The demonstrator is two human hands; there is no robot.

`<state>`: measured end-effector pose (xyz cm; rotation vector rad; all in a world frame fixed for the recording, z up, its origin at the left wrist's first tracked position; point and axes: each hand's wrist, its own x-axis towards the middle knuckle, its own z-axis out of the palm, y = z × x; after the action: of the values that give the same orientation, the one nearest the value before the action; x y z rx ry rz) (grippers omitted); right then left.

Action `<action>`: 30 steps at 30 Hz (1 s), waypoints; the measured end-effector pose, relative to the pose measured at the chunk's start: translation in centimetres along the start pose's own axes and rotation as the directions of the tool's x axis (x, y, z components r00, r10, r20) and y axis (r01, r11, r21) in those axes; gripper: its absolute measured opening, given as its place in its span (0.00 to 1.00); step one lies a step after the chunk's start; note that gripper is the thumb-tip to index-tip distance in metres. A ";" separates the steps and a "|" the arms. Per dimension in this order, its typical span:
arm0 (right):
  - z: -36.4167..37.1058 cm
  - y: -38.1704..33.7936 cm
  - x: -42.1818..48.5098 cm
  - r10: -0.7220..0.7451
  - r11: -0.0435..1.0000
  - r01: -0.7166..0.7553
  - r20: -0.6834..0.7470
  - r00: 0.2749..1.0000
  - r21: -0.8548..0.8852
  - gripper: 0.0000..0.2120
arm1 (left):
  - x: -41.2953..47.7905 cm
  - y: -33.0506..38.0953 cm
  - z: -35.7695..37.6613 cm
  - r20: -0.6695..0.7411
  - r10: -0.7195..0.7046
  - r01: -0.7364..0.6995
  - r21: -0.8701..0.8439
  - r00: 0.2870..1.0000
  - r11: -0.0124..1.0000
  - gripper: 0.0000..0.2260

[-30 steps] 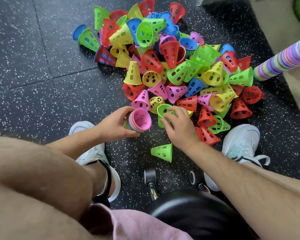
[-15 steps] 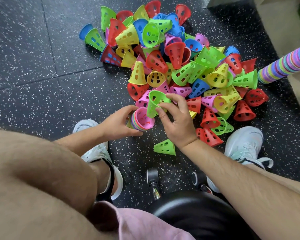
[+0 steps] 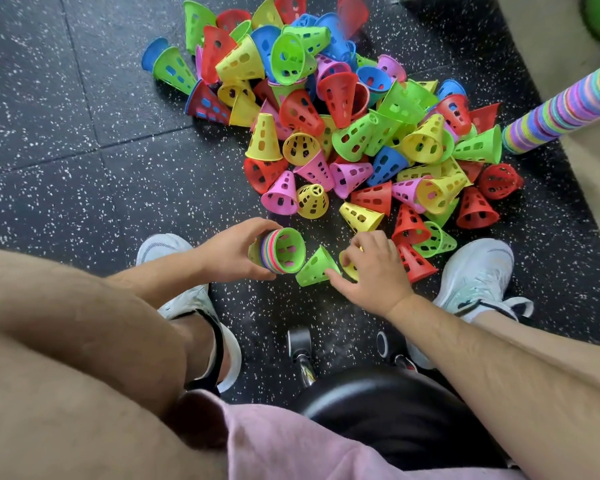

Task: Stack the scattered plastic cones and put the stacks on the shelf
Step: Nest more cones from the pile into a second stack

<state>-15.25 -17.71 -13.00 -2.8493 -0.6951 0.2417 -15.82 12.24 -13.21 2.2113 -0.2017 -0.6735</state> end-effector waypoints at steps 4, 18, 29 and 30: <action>0.6 -0.4 -0.1 -0.052 0.998 0.050 0.101 0.994 0.027 0.19 | -0.1 -0.1 0.3 0.039 0.015 -0.016 0.026 0.999 1.000 0.38; -1.7 -3.7 4.0 0.159 0.923 -0.030 -0.312 0.937 0.383 0.08 | 0.1 -0.6 0.6 -0.063 -0.146 0.135 -0.149 0.987 0.980 0.40; -2.4 -6.3 7.1 -0.009 0.921 0.073 -0.167 0.986 0.382 0.13 | -0.1 -1.6 0.5 -0.250 -0.202 0.140 -0.246 0.947 0.959 0.38; -2.4 -6.3 7.7 0.016 0.931 0.044 -0.162 0.987 0.362 0.13 | -0.2 -1.9 0.5 -0.261 -0.211 0.141 -0.261 0.942 0.955 0.36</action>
<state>-10.75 -8.97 -10.12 -2.4740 -0.5692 0.1185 -16.40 13.25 -14.76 2.0764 0.2206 -0.4370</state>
